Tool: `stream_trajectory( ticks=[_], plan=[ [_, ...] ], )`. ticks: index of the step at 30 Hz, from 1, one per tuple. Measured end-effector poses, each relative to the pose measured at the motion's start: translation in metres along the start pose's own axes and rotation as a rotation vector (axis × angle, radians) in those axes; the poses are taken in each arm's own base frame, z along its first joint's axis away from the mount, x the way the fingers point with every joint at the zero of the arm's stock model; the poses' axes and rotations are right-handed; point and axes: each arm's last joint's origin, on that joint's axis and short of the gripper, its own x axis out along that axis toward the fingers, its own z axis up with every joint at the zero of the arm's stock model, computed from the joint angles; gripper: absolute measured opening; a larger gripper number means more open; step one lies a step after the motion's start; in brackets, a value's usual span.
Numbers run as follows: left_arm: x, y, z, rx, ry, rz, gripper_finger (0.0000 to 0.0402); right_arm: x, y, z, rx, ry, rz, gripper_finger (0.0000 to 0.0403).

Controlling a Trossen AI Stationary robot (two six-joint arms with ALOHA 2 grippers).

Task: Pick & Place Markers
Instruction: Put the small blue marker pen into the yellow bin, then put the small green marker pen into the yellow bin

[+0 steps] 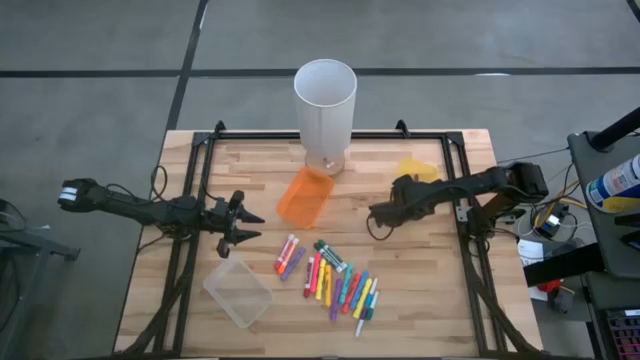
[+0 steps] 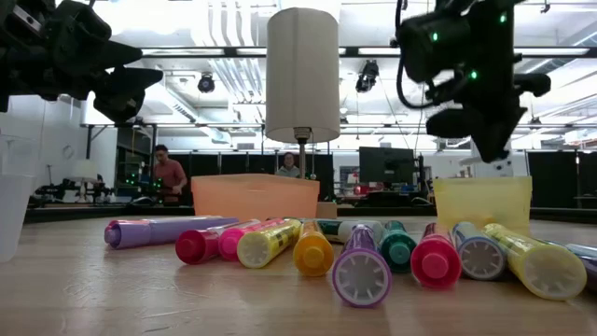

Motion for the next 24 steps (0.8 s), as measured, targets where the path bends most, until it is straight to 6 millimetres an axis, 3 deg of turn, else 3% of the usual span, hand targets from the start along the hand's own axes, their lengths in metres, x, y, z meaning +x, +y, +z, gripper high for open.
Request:
stream_trajectory(
  ticks=[6,11,20,24],
  plan=[
    [0.000,0.000,0.000,0.000,0.000,0.000,0.0174,0.019,-0.005,0.002,0.045,0.030,-0.051,0.0062],
    [0.000,0.000,0.000,0.000,-0.001,0.000,0.0174,0.022,-0.005,0.004,0.039,0.031,-0.048,0.0094],
    [0.000,0.000,0.000,0.000,0.000,0.000,0.0174,0.013,-0.002,0.010,0.019,0.016,-0.010,0.0142],
    [0.000,0.000,0.000,0.000,0.000,0.000,0.0174,0.001,0.002,0.013,-0.078,-0.005,0.037,0.0147]
  ],
)
